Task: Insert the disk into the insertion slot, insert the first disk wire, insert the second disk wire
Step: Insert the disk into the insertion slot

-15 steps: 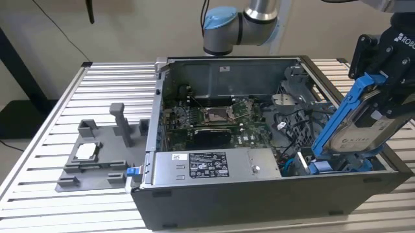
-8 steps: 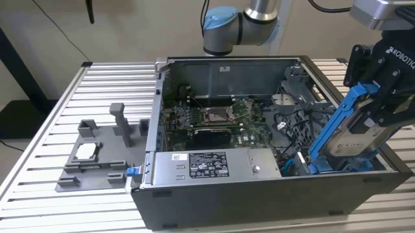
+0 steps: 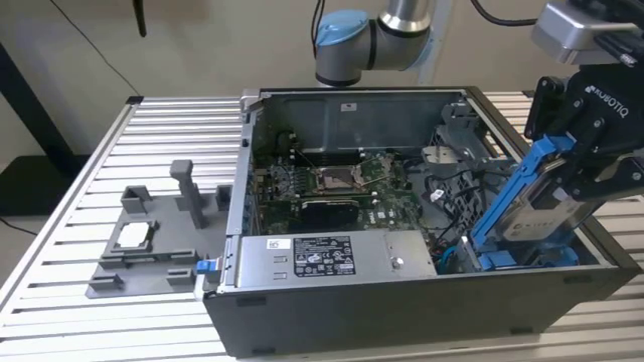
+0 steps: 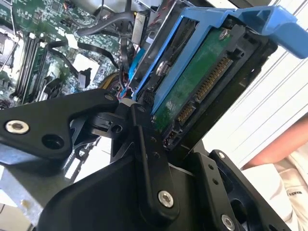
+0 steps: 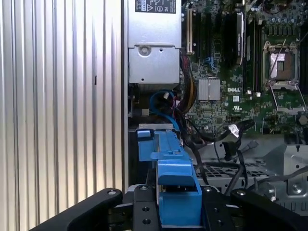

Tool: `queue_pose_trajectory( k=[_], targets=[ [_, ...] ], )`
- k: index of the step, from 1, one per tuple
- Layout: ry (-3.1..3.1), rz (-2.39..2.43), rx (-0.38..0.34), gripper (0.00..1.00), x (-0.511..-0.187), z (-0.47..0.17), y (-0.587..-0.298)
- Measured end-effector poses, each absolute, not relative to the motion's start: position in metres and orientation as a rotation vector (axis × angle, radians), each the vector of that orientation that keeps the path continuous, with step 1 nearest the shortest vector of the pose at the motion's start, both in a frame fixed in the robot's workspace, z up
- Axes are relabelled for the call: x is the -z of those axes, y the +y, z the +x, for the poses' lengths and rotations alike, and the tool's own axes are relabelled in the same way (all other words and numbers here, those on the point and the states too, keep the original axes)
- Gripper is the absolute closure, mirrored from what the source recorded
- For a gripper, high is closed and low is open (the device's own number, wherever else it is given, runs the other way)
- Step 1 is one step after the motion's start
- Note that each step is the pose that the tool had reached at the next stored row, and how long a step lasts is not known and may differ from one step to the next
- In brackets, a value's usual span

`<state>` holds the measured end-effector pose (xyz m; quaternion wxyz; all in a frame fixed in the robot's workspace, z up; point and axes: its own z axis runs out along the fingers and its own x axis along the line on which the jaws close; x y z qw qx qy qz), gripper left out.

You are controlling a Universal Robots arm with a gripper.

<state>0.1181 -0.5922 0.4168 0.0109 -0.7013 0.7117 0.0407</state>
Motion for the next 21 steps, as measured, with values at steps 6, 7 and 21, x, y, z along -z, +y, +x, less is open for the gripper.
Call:
queue_pose_trajectory(
  k=[6, 7, 21],
  targets=[
    [2.213, -2.183, -0.139, 0.67, -0.411, 0.119, -0.591],
    [2.213, -2.183, -0.139, 0.67, -0.41, 0.119, -0.591],
    [2.213, -2.184, -0.139, 0.67, -0.385, 0.12, -0.591]
  ],
)
